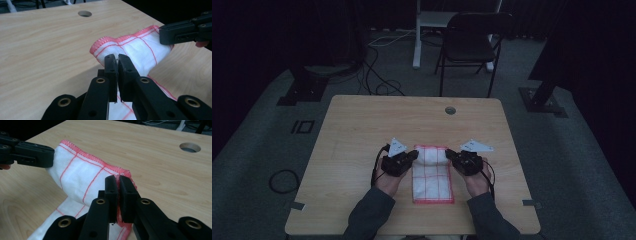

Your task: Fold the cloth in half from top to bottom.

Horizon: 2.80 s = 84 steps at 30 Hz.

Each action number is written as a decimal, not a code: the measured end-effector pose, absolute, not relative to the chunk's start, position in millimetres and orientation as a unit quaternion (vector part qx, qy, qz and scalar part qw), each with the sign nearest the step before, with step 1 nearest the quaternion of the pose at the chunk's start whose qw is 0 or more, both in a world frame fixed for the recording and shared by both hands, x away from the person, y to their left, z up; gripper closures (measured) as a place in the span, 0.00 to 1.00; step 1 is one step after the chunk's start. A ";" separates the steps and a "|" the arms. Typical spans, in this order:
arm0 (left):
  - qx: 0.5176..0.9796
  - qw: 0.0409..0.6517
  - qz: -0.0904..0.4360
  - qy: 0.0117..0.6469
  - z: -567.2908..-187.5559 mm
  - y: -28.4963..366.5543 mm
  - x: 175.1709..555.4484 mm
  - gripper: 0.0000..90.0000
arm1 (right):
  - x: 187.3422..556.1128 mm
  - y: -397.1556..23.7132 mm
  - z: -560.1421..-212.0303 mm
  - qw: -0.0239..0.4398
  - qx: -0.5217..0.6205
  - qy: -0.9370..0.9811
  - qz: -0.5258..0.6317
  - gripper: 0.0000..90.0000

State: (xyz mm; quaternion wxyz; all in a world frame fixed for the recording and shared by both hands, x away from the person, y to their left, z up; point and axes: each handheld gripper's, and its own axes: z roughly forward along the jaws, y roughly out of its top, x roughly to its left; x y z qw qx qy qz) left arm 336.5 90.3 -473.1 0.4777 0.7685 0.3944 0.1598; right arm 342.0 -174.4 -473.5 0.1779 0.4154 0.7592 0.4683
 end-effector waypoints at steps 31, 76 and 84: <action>0.801 0.432 0.113 0.399 -524.7 89.1 288.9 0.92 | 302.2 -177.8 -519.8 0.135 0.411 0.796 0.423 0.94; 0.802 0.411 0.138 0.412 -523.8 93.2 358.7 0.69 | 278.3 -186.2 -533.0 0.122 0.403 0.813 0.402 0.58; 0.808 0.408 0.133 0.403 -526.8 91.6 349.1 0.68 | 279.7 -193.3 -528.7 0.130 0.408 0.806 0.409 0.58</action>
